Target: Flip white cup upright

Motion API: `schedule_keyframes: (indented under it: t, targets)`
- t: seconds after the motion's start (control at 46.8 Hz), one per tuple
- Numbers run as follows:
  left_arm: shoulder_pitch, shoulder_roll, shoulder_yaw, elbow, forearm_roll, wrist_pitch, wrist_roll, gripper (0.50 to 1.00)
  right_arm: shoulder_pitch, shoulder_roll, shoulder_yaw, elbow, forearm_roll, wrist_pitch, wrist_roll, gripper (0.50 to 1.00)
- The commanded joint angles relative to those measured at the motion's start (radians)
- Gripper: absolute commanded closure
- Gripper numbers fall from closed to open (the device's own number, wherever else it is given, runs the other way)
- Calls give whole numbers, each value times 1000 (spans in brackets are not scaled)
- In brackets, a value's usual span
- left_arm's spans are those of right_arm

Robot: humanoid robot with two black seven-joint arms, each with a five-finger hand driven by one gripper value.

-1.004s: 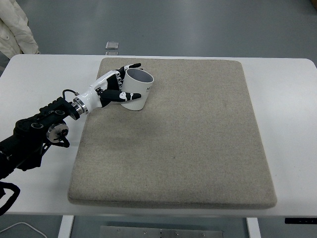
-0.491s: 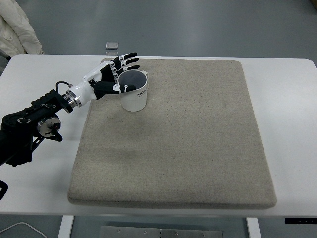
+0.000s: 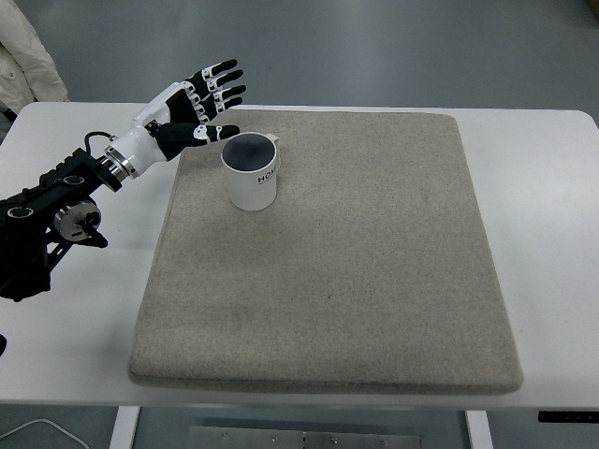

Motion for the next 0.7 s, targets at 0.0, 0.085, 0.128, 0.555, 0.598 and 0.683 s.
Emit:
schedule_keyframes:
  t: [0.0, 0.085, 0.128, 0.555, 0.598, 0.683]
  targets:
    - [-8, -2, 0, 3, -4, -5, 0, 506, 0, 0, 0, 0, 0, 0, 0, 570]
    - [-10, -2, 4, 8, -15, -1, 0, 508, 0, 0, 0, 0, 0, 0, 0, 570]
    - [-10, -4, 4, 17, -16, -1, 0, 508, 0, 0, 0, 0, 0, 0, 0, 570]
    - [-20, -13, -3, 34, -351, 155, 0, 516, 0, 0, 0, 0, 0, 0, -2, 570]
    - [-20, -14, -3, 34, -369, 206, 0, 516, 0, 0, 2, 0, 0, -2, -2, 570]
    - [-20, -19, -3, 32, -415, 283, 37, 514, 0, 0, 2, 0, 0, -2, -2, 570]
